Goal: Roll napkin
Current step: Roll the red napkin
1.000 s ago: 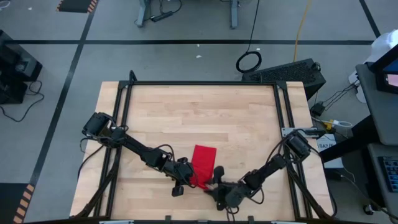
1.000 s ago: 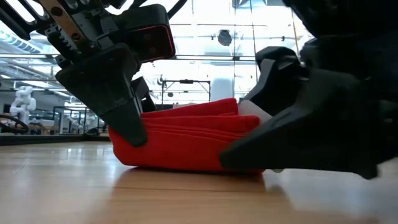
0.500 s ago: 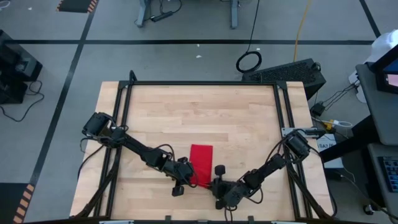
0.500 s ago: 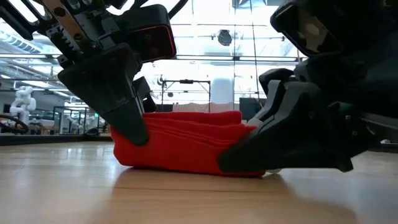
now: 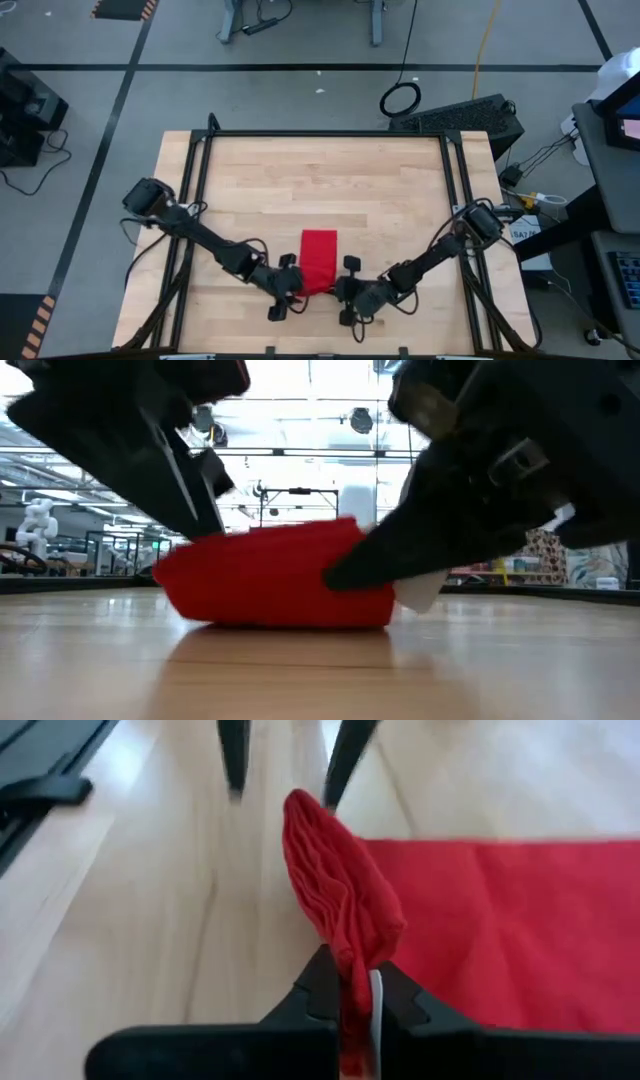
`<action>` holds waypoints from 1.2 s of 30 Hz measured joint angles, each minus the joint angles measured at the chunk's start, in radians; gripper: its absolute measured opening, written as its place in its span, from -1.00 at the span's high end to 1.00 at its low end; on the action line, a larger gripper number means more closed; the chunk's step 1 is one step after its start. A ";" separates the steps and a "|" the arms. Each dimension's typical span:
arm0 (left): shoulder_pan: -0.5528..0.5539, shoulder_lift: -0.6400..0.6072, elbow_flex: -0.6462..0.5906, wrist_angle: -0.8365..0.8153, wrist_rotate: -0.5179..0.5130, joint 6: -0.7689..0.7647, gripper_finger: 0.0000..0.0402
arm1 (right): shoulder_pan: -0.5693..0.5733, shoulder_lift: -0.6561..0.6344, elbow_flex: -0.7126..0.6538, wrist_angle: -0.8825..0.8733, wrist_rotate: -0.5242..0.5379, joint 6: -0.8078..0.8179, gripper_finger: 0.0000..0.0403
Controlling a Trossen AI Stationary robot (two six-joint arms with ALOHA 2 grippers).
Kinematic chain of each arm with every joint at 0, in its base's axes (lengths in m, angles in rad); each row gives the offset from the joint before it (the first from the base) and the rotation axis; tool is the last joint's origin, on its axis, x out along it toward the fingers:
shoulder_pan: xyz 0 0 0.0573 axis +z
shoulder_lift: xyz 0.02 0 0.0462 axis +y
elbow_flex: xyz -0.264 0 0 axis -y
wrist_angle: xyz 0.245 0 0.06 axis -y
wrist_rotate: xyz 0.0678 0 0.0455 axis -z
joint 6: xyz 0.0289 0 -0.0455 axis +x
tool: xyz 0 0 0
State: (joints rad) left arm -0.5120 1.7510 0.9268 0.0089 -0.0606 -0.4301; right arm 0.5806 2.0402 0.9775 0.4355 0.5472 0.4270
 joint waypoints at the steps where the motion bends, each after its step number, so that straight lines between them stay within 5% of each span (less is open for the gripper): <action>1: -0.008 -0.019 0.000 -0.033 -0.033 0.001 0.08 | -0.009 0.000 -0.003 -0.004 -0.024 0.016 0.98; 6: -0.068 -0.100 0.000 -0.130 -0.245 -0.001 -0.01 | -0.050 -0.001 -0.005 0.013 -0.144 0.085 0.98; 12: -0.172 -0.064 0.002 0.008 -0.577 0.096 -0.01 | -0.099 -0.002 -0.005 0.015 -0.253 0.195 0.98; 24: -0.248 0.127 0.000 0.122 -0.856 0.179 -0.02 | -0.164 -0.103 -0.003 -0.053 -0.322 0.285 0.98; 36: -0.241 0.249 0.007 0.250 -0.965 0.313 -0.02 | -0.203 -0.107 -0.003 -0.057 -0.371 0.308 0.98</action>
State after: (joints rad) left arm -0.7532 1.9998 0.9333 0.2591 -1.0258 -0.1173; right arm 0.3779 1.9335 0.9741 0.3786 0.1757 0.7349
